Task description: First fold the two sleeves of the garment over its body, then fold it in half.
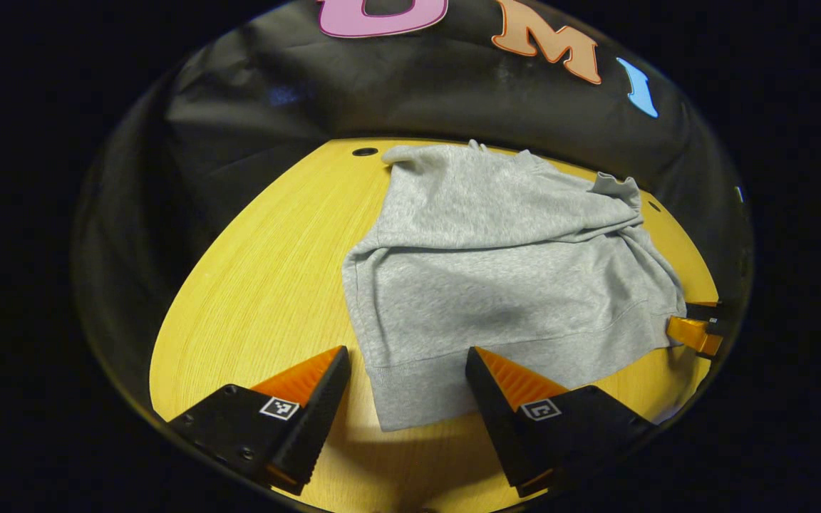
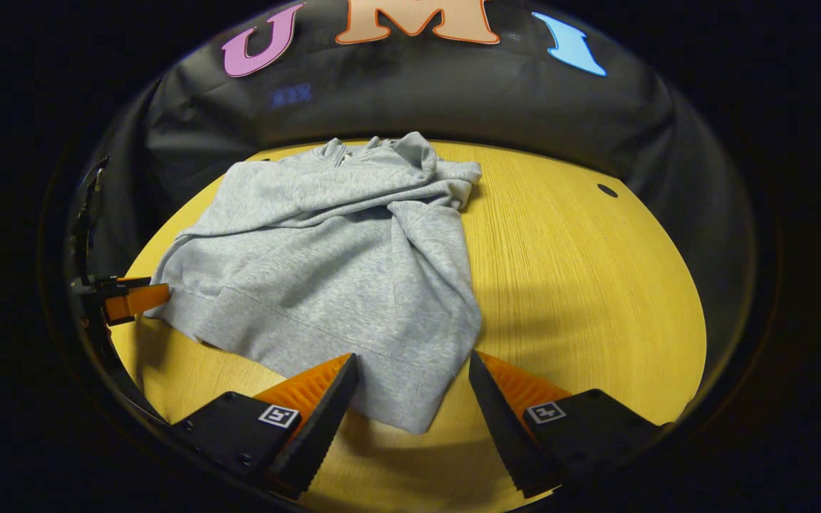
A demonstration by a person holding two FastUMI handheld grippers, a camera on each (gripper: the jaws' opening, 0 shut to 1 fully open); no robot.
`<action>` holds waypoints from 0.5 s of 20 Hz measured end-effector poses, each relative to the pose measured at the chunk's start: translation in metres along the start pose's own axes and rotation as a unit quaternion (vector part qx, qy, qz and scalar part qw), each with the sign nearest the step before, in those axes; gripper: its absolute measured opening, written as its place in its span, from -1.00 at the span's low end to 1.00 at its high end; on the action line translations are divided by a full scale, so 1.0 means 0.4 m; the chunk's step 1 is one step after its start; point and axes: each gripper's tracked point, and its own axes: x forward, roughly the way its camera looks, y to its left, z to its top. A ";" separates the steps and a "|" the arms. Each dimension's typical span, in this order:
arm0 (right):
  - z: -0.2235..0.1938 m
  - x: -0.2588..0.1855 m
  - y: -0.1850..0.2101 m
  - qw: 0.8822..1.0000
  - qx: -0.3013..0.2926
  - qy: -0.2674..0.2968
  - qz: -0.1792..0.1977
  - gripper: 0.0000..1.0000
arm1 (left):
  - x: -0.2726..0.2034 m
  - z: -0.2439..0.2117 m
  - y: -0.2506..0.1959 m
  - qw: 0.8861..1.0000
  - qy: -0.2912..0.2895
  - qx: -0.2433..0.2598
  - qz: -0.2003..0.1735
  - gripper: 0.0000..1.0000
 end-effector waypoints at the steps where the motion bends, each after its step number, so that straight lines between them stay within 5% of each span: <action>1: 0.001 -0.001 0.000 1.000 0.013 -0.001 0.000 1.00 | 0.002 0.005 -0.003 1.000 -0.005 -0.002 0.001 0.90; 2: -0.002 0.004 -0.003 1.000 0.015 0.002 -0.002 0.99 | 0.006 0.003 -0.011 1.000 -0.006 0.000 -0.002 0.82; 5: -0.001 0.003 0.016 1.000 0.009 0.008 0.016 0.52 | 0.008 0.012 -0.023 1.000 -0.006 0.011 -0.015 0.51; 8: 0.002 0.012 0.028 0.998 0.058 0.022 0.034 -0.49 | 0.020 0.019 -0.031 1.000 -0.013 0.007 -0.024 -0.05; 9: -0.001 0.009 0.031 0.996 0.071 0.036 0.045 -0.61 | 0.023 0.023 -0.039 0.999 -0.018 0.005 -0.030 -0.08; 10: -0.001 0.011 0.037 0.993 0.087 0.055 0.053 -0.70 | 0.029 0.030 -0.045 0.999 -0.025 0.000 -0.032 -0.50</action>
